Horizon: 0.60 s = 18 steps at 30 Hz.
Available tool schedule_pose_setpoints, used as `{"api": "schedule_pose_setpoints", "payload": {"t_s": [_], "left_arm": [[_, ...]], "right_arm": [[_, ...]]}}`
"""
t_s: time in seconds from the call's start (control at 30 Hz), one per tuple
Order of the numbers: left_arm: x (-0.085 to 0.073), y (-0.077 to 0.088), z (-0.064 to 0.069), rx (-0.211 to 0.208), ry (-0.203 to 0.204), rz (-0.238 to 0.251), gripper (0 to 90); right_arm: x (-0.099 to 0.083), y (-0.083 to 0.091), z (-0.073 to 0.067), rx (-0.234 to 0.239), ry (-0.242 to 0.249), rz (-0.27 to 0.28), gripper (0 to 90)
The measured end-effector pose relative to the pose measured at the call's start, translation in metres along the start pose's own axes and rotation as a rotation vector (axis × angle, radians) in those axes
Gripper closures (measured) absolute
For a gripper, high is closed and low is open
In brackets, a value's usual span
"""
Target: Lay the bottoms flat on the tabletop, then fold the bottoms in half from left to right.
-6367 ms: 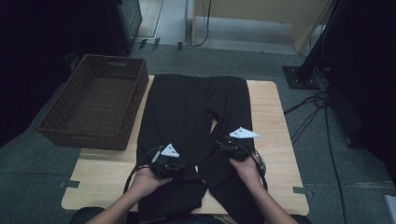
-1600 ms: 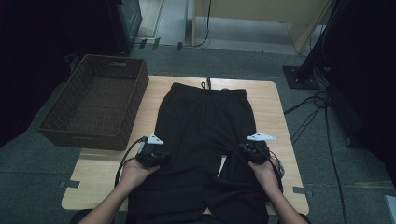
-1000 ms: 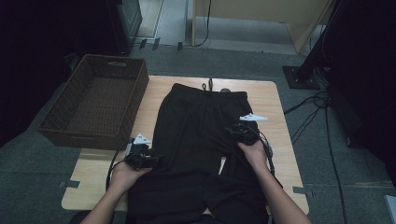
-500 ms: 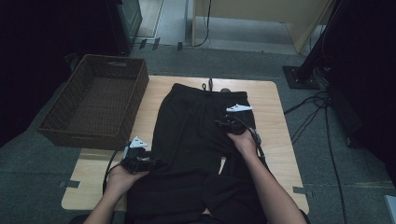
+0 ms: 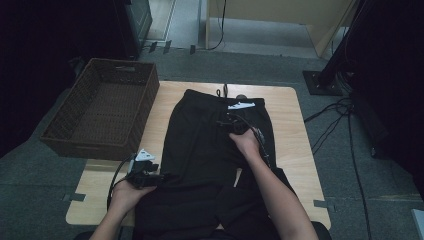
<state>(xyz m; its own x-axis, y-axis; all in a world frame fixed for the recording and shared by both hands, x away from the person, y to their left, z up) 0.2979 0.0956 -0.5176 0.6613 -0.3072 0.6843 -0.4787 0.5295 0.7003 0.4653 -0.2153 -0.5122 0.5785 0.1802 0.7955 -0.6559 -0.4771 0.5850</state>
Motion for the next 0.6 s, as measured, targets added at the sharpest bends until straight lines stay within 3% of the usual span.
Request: {"api": "schedule_pose_setpoints", "payload": {"t_s": [0.13,0.3,0.4,0.6], "left_arm": [[-0.001,0.000,0.000,-0.003,-0.002,-0.008,39.8],[-0.002,0.001,0.001,-0.008,-0.007,-0.005,39.9],[-0.003,0.002,0.002,-0.005,-0.009,-0.012,39.9],[-0.005,0.001,0.002,0.000,-0.016,-0.025,39.7]], "right_arm": [[0.008,-0.012,-0.011,-0.018,0.040,-0.036,41.4],[0.019,-0.027,-0.022,0.013,0.021,-0.033,38.9],[0.027,-0.037,-0.031,0.031,0.031,-0.025,33.0],[0.035,-0.051,-0.046,0.055,0.039,-0.030,32.2]]}}
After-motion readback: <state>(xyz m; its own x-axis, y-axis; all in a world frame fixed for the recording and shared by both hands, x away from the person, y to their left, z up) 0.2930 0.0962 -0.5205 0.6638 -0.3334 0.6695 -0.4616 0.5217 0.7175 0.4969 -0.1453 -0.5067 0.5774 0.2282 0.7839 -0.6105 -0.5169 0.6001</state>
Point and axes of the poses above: each handheld gripper's, and its own axes: y roughly backward along the jaws, x roughly out of its top, z roughly to its right, the point moved 3 cm from there along -y, roughly forward along the jaws, and after that the axes turned 6 degrees about z, right-handed, at the moved point
